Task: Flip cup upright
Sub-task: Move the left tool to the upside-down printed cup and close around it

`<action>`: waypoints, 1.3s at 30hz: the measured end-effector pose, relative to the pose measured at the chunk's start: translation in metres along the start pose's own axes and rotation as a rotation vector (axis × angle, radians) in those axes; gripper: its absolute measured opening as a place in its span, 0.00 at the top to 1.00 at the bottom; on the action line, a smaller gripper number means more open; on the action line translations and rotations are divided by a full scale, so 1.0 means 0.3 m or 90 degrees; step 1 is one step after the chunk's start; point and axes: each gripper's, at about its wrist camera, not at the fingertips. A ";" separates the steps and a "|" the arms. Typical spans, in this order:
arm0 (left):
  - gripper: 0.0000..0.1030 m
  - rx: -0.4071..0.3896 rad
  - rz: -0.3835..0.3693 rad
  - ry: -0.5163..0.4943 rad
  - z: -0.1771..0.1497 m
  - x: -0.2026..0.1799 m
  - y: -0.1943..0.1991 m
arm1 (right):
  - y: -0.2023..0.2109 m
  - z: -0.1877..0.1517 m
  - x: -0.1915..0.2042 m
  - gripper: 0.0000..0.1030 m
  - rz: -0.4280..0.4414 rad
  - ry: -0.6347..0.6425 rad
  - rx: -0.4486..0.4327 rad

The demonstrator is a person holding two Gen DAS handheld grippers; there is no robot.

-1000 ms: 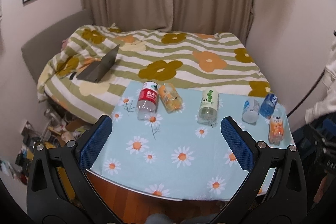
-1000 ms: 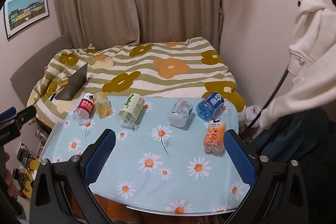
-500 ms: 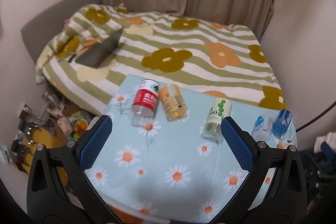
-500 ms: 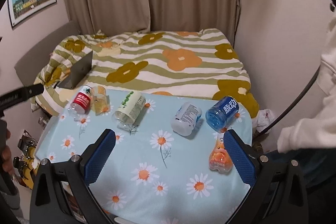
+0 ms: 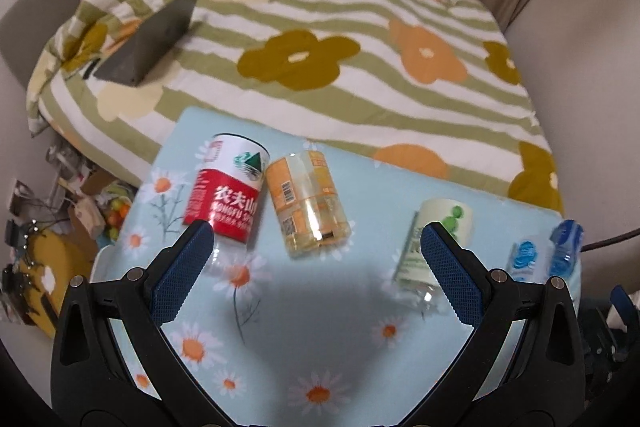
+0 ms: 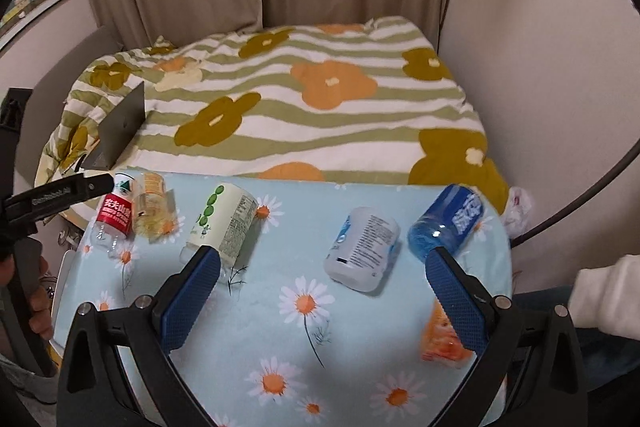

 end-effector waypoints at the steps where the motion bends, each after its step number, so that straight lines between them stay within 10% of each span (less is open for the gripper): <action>1: 0.00 0.010 -0.001 0.002 0.009 0.001 -0.035 | -0.019 0.002 0.004 0.00 -0.003 0.001 0.006; 16: 0.00 0.098 0.004 0.000 0.023 -0.011 -0.314 | -0.255 0.026 0.017 0.00 -0.034 -0.021 0.095; 22: 0.06 0.113 0.008 -0.003 0.025 -0.005 -0.366 | -0.291 0.027 0.020 0.00 -0.040 -0.018 0.110; 27: 0.32 0.127 0.007 -0.003 0.024 0.004 -0.396 | -0.312 0.028 0.025 0.00 -0.042 -0.021 0.120; 39: 0.33 0.113 -0.012 -0.035 0.000 -0.020 -0.347 | -0.310 0.015 0.035 0.00 -0.031 -0.026 0.115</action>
Point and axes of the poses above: each gripper's, at about its wrist camera, not at the fingertips, and y roughly against the way its jaws point, x to its left, z to its top, and after that the axes turned 6 degrees about -y, right-handed
